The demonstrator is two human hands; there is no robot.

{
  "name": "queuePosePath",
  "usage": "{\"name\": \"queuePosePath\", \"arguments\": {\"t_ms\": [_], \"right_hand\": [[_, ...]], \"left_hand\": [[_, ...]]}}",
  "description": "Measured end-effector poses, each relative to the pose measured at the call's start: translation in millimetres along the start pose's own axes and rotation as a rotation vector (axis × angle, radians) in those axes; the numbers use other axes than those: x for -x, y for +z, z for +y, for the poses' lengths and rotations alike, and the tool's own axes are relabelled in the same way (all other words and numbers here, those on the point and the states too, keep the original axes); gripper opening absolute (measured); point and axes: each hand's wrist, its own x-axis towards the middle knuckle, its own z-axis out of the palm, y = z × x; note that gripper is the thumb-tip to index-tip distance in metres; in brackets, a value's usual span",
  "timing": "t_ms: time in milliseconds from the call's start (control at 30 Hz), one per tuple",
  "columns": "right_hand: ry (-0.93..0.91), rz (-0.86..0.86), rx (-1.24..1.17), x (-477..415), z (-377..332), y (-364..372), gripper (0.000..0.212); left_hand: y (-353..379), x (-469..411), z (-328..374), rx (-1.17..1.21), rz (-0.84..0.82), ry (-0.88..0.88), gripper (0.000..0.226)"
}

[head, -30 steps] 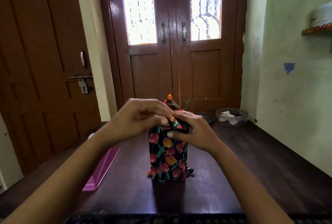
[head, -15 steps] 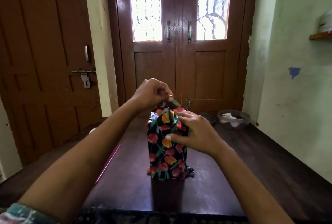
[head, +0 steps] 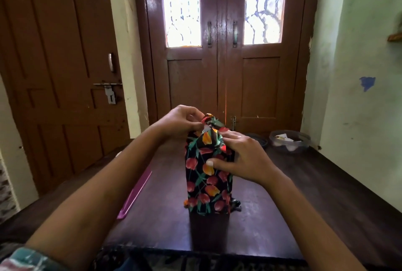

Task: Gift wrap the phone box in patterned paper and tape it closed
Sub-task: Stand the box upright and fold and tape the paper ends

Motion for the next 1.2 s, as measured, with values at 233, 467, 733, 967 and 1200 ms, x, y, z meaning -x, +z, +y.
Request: {"name": "queuePosePath", "arguments": {"t_ms": [233, 467, 733, 967, 1200], "right_hand": [[-0.001, -0.035, -0.043, 0, -2, -2, 0.06], [0.029, -0.024, -0.105, -1, -2, 2, 0.063], [-0.006, 0.008, -0.137, 1, -4, 5, 0.059], [-0.001, 0.019, -0.156, 3, 0, 8, 0.054], [0.035, -0.063, -0.076, -9, -7, -9, 0.059]], "left_hand": [[10, -5, 4, 0.015, 0.132, -0.056, 0.01], [-3, 4, 12, -0.131, 0.235, 0.212, 0.014], [2, -8, 24, -0.366, 0.386, 0.303, 0.007], [12, -9, 17, -0.345, 0.476, 0.301, 0.022], [-1, -4, 23, -0.298, 0.369, 0.377, 0.024]]}}
